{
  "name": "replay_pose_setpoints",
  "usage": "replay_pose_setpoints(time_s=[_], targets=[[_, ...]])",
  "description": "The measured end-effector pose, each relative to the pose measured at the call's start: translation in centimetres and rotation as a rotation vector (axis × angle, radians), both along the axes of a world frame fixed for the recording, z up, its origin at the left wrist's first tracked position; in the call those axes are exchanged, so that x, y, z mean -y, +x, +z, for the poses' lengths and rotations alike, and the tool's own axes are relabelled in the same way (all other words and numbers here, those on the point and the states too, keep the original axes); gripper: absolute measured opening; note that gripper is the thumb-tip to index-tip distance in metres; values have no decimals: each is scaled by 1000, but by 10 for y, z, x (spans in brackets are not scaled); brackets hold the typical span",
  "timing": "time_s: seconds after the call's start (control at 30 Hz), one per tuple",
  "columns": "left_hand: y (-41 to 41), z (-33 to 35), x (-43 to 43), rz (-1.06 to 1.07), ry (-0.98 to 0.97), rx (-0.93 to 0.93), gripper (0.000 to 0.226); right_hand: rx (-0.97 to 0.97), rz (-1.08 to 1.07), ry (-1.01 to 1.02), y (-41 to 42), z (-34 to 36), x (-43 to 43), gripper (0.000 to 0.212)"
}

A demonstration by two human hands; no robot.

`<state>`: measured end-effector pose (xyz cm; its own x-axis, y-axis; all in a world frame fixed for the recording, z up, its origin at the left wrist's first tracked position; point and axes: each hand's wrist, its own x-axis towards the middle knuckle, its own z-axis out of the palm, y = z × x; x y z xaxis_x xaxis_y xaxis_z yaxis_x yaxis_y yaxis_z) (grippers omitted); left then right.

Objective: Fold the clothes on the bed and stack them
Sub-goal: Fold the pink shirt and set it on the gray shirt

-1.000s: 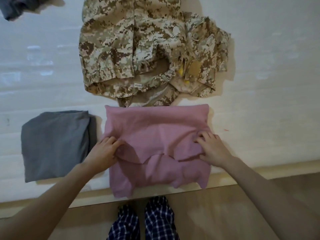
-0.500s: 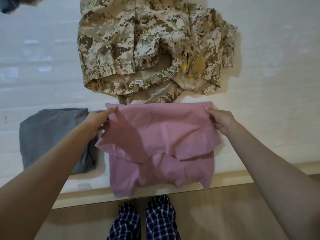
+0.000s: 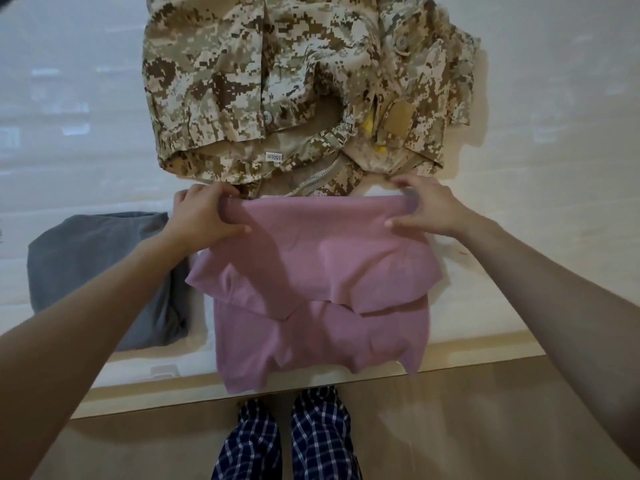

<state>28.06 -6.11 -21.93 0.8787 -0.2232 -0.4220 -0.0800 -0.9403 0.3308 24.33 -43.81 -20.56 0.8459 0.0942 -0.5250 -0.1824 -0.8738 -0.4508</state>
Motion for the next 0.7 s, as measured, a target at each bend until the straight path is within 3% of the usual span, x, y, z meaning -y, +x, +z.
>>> replay_pose_setpoints(time_s=[0.07,0.1,0.13,0.2,0.33,0.5,0.7], targets=[[4,5,2,-159,153,-46,61,-85,195,-198,1,0,-8,69],[5,9,4,-190,150,-73,56,-126,243,-237,1,1,-11,51],[7,15,5,-209,111,-104,49,-168,262,-222,-1,4,-12,32],[11,32,4,-244,25,-131,34,-248,217,-121,0,18,-7,19],[39,73,6,-225,-62,-7,26,-59,135,-97,24,54,12,14],[75,99,19,-220,-14,248,30,302,96,-331,60,82,17,16],[21,89,11,-284,-46,430,27,498,97,-344,17,66,11,34]])
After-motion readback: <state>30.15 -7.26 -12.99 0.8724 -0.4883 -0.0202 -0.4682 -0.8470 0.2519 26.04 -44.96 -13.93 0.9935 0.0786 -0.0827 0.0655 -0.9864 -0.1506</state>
